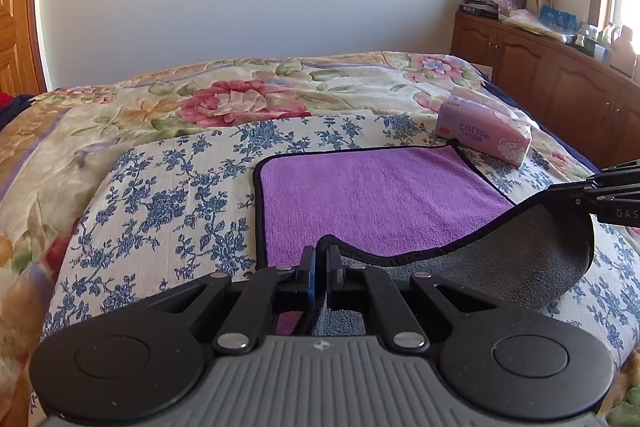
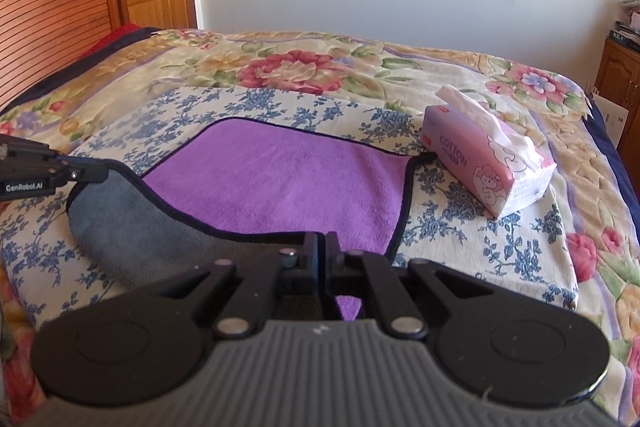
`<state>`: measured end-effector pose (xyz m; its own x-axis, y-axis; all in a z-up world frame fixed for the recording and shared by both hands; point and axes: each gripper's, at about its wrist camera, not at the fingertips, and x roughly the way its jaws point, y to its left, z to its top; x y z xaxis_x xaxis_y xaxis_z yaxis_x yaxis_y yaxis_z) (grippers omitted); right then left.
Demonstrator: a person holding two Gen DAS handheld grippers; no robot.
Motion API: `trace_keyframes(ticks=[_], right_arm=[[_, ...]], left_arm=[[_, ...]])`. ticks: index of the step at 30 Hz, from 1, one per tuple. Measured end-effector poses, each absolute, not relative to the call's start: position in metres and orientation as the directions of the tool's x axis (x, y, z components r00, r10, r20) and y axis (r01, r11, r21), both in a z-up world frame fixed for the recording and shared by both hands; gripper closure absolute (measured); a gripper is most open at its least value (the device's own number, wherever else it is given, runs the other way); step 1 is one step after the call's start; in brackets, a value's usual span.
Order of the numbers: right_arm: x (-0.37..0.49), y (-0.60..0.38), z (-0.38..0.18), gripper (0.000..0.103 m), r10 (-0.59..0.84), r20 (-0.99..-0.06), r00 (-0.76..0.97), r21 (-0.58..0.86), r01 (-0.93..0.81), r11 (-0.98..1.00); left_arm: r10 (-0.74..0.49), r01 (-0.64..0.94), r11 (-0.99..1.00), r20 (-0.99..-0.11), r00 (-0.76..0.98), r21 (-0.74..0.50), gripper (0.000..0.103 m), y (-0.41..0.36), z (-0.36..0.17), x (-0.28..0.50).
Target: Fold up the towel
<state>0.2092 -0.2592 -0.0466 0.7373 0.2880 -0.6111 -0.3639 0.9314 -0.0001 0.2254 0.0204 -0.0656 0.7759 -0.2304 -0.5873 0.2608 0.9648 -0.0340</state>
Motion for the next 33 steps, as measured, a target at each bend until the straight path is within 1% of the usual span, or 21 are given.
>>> trace_keyframes(ticks=[4, 33], right_arm=[[0.215, -0.262, -0.046, 0.099, 0.304, -0.603, 0.738, 0.022, -0.365, 0.931], [0.252, -0.263, -0.043, 0.099, 0.294, -0.546, 0.785, -0.043, -0.377, 0.925]], left_arm=[[-0.228, 0.259, 0.965, -0.584, 0.779, -0.032, 0.097, 0.021, -0.063, 0.230], [-0.226, 0.278, 0.961, -0.566, 0.793, 0.005, 0.097, 0.015, -0.056, 0.272]])
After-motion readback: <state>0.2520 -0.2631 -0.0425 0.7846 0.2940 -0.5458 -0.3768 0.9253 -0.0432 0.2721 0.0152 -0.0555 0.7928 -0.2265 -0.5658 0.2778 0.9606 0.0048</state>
